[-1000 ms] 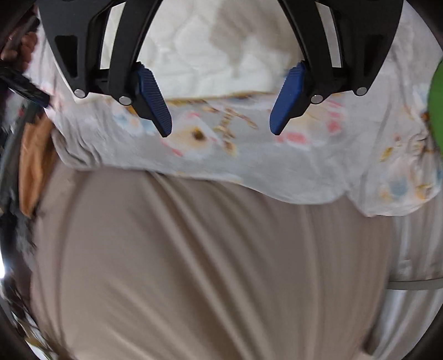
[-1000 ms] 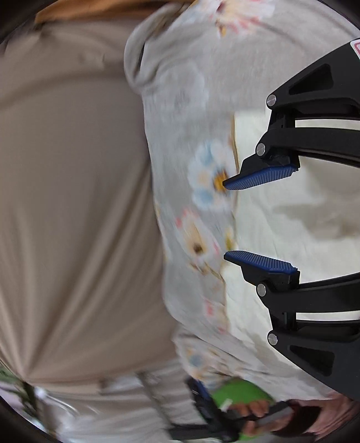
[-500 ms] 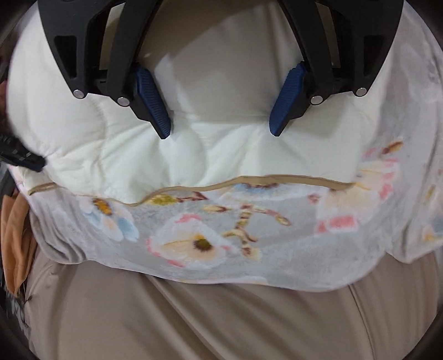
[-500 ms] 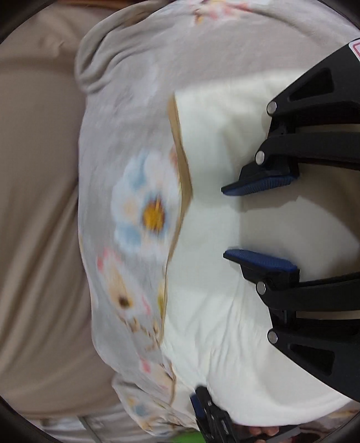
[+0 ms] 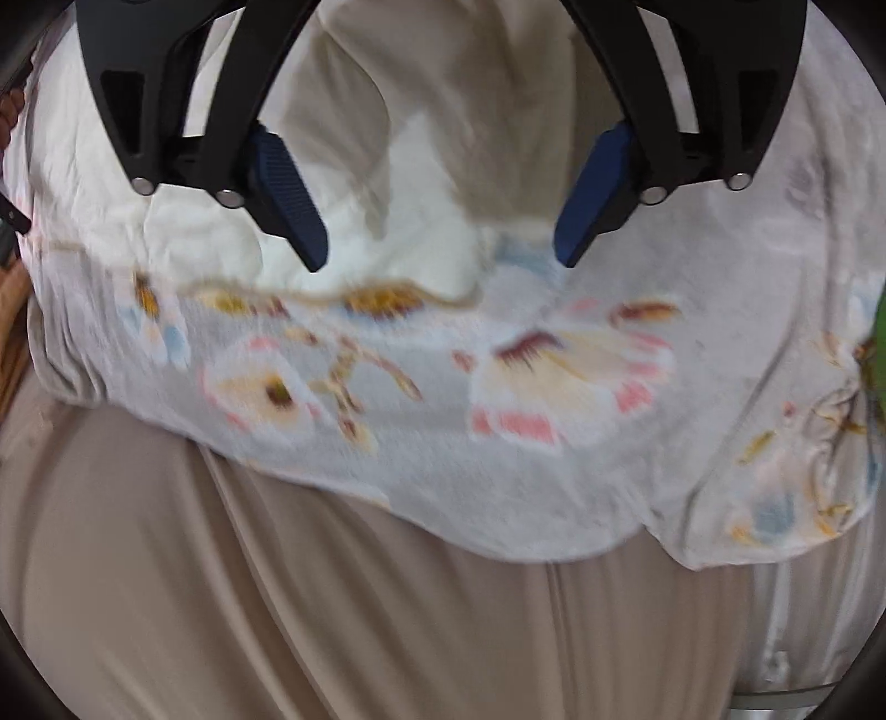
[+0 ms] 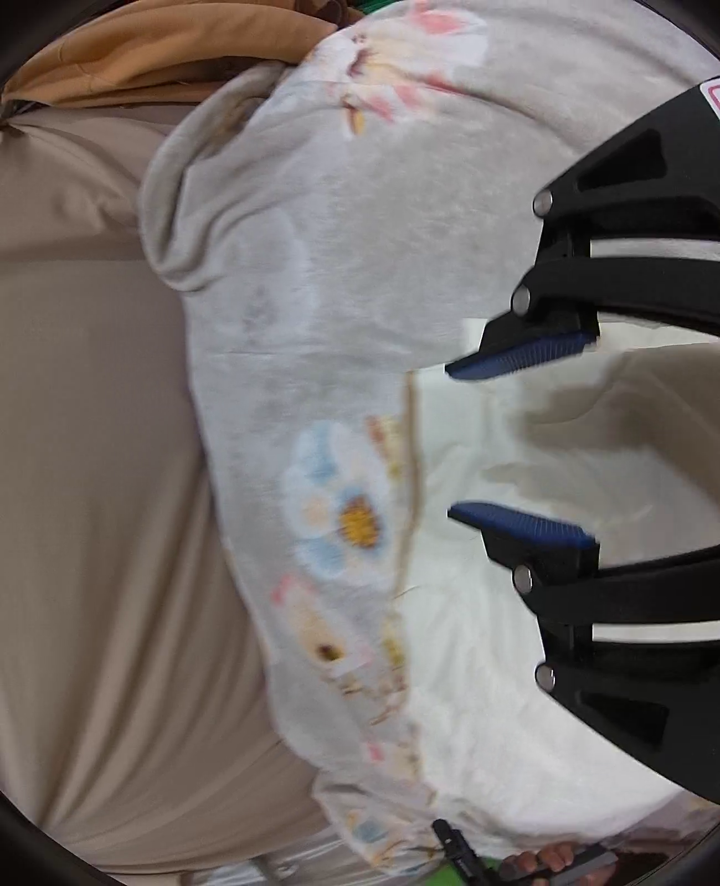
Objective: Fold large clothes
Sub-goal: 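Grasp the jacket collar edge with both tools and smooth it flat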
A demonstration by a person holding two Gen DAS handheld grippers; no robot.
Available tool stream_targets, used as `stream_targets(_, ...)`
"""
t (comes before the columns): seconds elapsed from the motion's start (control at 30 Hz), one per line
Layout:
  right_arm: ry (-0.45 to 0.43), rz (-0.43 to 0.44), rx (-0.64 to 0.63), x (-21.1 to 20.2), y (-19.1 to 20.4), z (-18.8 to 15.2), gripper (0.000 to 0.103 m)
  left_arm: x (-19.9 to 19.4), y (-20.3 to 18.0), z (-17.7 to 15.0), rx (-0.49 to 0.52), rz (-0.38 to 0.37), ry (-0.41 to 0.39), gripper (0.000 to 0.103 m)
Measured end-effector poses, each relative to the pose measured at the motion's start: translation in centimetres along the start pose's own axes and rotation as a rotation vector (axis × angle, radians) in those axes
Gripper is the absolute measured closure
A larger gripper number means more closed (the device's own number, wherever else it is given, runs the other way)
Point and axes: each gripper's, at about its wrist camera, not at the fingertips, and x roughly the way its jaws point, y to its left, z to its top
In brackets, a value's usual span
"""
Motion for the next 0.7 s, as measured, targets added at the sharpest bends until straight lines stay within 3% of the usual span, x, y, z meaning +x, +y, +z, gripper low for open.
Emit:
stream_targets(0.03, -0.004, -0.001, 0.012, 0.0, -0.1, 0.7, 0.048, 0.3, 0.5, 0.8, -0.026, 0.001, 0.015, 0.008)
stream_targets(0.13, 0.09, -0.015, 0.056, 2.9, -0.8, 2.0, 0.047, 3.4, 1.5, 1.6, -0.09, -0.052, 0.185, 0.009)
stream_targets(0.2, 0.186, -0.031, 0.093, 5.7, -1.5, 1.5, 0.049, 5.0, 1.8, 0.9, -0.126, -0.07, 0.246, 0.02)
stream_targets(0.23, 0.23, -0.047, 0.107, 7.0, -1.6, 0.9, 0.066, 5.5, 1.7, 0.6, -0.126, -0.071, 0.264, 0.035)
stream_targets(0.27, 0.257, -0.029, 0.106, 7.6, -1.3, 0.5, 0.079, 5.8, 1.6, 0.3, -0.122, -0.067, 0.274, 0.055)
stream_targets(0.3, 0.254, -0.007, 0.103, 7.6, -1.0, 0.2, 0.09, 5.7, 1.4, 0.1, -0.112, -0.065, 0.27, 0.068)
stream_targets(0.33, 0.211, -0.005, 0.084, 6.6, -0.3, 0.3, 0.092, 5.3, 1.1, 0.0, -0.1, -0.067, 0.248, 0.086)
stream_targets(0.37, 0.157, -0.005, 0.061, 5.4, 0.3, 0.5, 0.092, 4.7, 0.9, 0.1, -0.092, -0.075, 0.224, 0.092)
stream_targets(0.47, 0.01, 0.041, 0.048, 1.4, 1.2, 1.6, 0.093, 2.0, 0.2, 0.8, -0.046, -0.074, 0.116, 0.093)
stream_targets(0.53, -0.015, 0.03, 0.056, 0.6, 0.7, 1.6, 0.094, 1.6, 0.4, 0.9, -0.045, -0.072, 0.104, 0.093)
stream_targets(0.6, 0.07, -0.011, 0.055, 2.9, -0.5, 0.3, 0.095, 3.7, 0.8, -0.5, -0.03, -0.051, 0.185, 0.093)
stream_targets(0.63, 0.157, -0.025, 0.072, 5.1, -1.4, -1.2, 0.095, 4.9, 1.0, -1.4, -0.025, -0.038, 0.227, 0.093)
stream_targets(0.7, 0.199, -0.001, 0.094, 6.7, -2.1, -3.3, 0.095, 5.8, 1.0, -3.0, -0.014, -0.03, 0.234, 0.092)
